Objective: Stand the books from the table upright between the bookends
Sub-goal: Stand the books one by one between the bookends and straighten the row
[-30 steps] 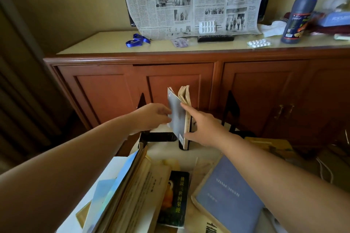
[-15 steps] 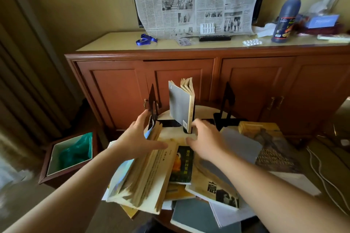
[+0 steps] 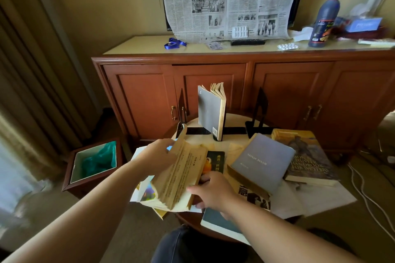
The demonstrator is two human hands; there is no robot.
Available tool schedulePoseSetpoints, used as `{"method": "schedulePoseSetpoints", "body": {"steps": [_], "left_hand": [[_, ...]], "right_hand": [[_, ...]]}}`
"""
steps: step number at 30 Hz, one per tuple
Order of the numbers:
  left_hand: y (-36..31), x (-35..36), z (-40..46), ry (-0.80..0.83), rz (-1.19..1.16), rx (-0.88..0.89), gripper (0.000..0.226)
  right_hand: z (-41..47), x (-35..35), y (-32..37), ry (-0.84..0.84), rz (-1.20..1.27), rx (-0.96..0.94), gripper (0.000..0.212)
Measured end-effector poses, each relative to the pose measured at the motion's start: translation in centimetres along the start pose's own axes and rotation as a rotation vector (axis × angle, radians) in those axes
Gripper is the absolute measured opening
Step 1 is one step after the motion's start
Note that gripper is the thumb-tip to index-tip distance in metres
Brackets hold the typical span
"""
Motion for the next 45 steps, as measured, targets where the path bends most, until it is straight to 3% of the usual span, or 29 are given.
{"method": "schedulePoseSetpoints", "body": {"steps": [4, 11, 16, 21, 26, 29, 33, 35, 38, 40, 45], "left_hand": [[-0.1, -0.8, -0.8, -0.051, -0.247, -0.033, 0.042], [-2.6, 0.0, -0.8, -0.096, -0.652, -0.02, 0.04], [-3.8, 1.8, 0.8, -0.14, -0.847, -0.027, 0.07], [-5.9, 5.6, 2.3, -0.025, -0.938, -0.003, 0.053], [-4.7, 6.3, 3.3, -0.109, -0.981, -0.12, 0.045], [-5.0, 6.0, 3.3, -0.093, -0.921, -0.101, 0.042], [-5.8, 5.5, 2.8, -0.079, -0.851, -0.045, 0.042], [-6.1, 5.5, 2.6, -0.075, -0.847, -0.029, 0.042], [-6.7, 5.5, 2.5, -0.074, -0.837, -0.001, 0.045], [-7.2, 5.6, 2.4, -0.072, -0.846, 0.01, 0.045], [-8.7, 5.8, 2.3, -0.054, -1.003, 0.033, 0.044]], "right_hand": [[0.6, -1.1, 0.5, -0.05, 0.057, 0.051, 0.019], [-0.7, -8.1, 4.9, -0.223, -0.05, -0.094, 0.019], [-2.2, -13.9, 6.0, -0.325, -0.028, -0.136, 0.024], [-2.0, -17.6, 3.6, -0.354, -0.012, -0.079, 0.024], [-1.7, -19.5, 0.6, -0.394, 0.001, -0.026, 0.051], [-1.6, -19.0, 1.1, -0.386, -0.204, -0.079, 0.05], [-1.7, -17.1, 3.3, -0.516, -0.962, -0.156, 0.041], [-1.6, -15.6, 4.1, -0.496, -1.075, -0.255, 0.028], [-0.5, -13.8, 3.6, -0.278, -0.886, -0.248, 0.015], [-0.2, -13.5, 3.3, -0.2, -0.672, -0.241, 0.019], [-1.1, -16.3, 3.6, -0.324, -0.457, -0.328, 0.013]]}}
Point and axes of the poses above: each hand's wrist, its own z-axis towards the middle knuckle, its own x-axis out of the palm, y = z × x, the point moved 7 cm from there along z, towards the middle knuckle, and after that the axes turned 4 degrees about x, right-handed, at the moved point
